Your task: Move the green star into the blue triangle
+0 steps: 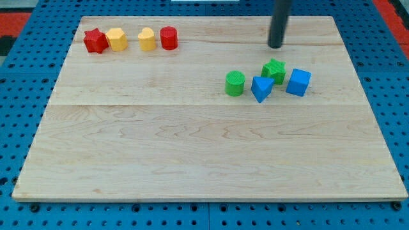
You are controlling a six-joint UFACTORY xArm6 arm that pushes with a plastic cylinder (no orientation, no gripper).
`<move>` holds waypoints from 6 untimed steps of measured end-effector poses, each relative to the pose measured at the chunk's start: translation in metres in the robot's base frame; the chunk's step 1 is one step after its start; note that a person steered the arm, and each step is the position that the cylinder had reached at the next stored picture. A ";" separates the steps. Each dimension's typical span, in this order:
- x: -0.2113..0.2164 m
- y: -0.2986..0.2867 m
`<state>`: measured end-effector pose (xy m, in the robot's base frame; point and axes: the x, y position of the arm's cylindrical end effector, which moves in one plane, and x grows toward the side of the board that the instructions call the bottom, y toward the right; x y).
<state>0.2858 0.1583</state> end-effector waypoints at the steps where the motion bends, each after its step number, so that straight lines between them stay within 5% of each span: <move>1: 0.024 0.010; 4: 0.078 -0.027; 6: 0.064 -0.057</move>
